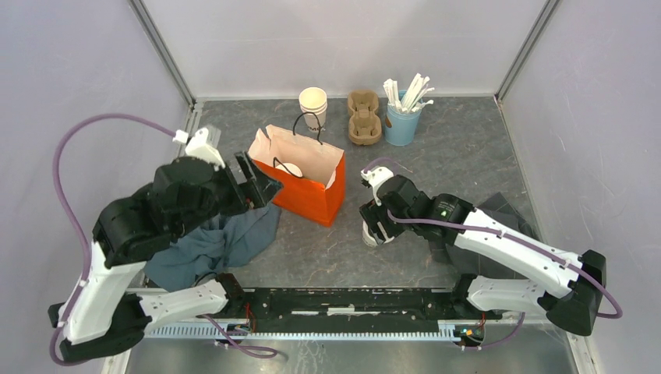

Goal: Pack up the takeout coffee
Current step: Pick up the coffee cup from the center of the board, then place the coffee cup on the cup tray.

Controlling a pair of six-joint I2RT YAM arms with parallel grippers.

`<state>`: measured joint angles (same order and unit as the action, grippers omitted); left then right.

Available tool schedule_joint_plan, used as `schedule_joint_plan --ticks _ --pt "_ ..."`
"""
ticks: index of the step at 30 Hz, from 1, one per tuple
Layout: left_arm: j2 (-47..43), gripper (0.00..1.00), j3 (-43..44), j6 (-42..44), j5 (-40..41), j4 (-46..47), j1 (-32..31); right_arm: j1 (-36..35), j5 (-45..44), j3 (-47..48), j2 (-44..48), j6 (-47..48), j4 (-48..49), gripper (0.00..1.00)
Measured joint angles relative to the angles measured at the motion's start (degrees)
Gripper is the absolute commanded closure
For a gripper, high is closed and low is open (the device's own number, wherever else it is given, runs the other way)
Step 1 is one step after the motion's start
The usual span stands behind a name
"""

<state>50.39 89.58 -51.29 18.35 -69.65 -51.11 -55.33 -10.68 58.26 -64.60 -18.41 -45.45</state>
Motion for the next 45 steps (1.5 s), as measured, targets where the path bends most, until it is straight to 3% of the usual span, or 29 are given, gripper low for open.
schedule_joint_plan --ticks 4,6,8,11,16,23,32,39,45 --pt "10.3 0.07 13.8 4.2 5.4 -5.4 0.2 0.4 -0.9 0.1 0.0 0.8 -1.0 0.24" --pt "16.8 0.11 21.6 8.3 6.4 -7.2 3.0 0.7 -1.2 0.5 0.0 1.3 -1.4 0.24" --pt "22.8 0.15 27.0 13.8 2.1 -6.4 12.8 1.2 -1.4 1.2 0.0 2.0 -2.1 0.24" --pt "29.7 0.11 28.0 20.3 -3.5 -5.1 27.3 1.9 -1.4 2.3 0.0 3.1 -2.4 0.24" --pt "37.6 0.1 26.6 27.3 -8.0 -4.9 35.2 3.3 -1.1 4.7 -0.1 5.0 -3.3 0.24" --pt "40.8 0.15 23.8 30.2 -14.3 0.6 38.9 5.6 1.3 6.5 -0.9 6.4 -3.3 0.24" --pt "46.3 0.51 17.8 31.3 -21.0 9.2 39.7 6.6 2.7 10.3 -1.0 8.3 -5.2 0.24" --pt "46.5 0.64 16.1 32.2 -22.9 12.4 39.7 6.7 2.4 18.1 -1.0 11.4 -6.7 0.24" --pt "46.0 0.84 12.0 33.9 -25.1 15.8 39.7 6.7 2.5 24.9 -3.5 13.7 -9.5 0.24"
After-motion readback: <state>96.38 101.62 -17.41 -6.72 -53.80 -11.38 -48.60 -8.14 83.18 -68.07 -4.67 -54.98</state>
